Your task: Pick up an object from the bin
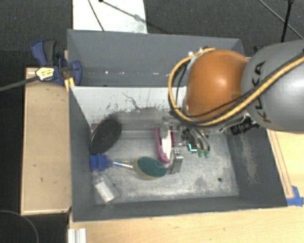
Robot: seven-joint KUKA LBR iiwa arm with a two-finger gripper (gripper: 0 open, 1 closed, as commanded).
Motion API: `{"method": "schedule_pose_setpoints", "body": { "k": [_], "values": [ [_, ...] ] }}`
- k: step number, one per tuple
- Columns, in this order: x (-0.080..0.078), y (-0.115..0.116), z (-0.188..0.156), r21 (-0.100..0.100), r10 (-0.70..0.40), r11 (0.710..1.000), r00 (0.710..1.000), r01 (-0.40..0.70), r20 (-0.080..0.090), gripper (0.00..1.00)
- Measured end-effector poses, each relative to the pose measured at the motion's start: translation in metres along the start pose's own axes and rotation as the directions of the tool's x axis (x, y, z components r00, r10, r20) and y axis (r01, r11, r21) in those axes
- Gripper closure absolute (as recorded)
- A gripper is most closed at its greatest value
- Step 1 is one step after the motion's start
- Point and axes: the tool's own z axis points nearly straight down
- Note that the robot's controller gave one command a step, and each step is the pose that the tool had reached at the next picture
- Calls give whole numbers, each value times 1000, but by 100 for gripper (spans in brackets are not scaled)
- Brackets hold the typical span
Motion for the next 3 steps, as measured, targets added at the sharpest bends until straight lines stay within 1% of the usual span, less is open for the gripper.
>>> {"method": "schedule_pose_setpoints", "body": {
  "k": [1,2,3],
  "values": [
    [10,25,106,1,88,996,996,-88,-2,0],
    [7,24,101,-1,93,996,996,-93,6,100],
    [29,23,-15,-3,106,994,994,-106,12,100]
  ]
}}
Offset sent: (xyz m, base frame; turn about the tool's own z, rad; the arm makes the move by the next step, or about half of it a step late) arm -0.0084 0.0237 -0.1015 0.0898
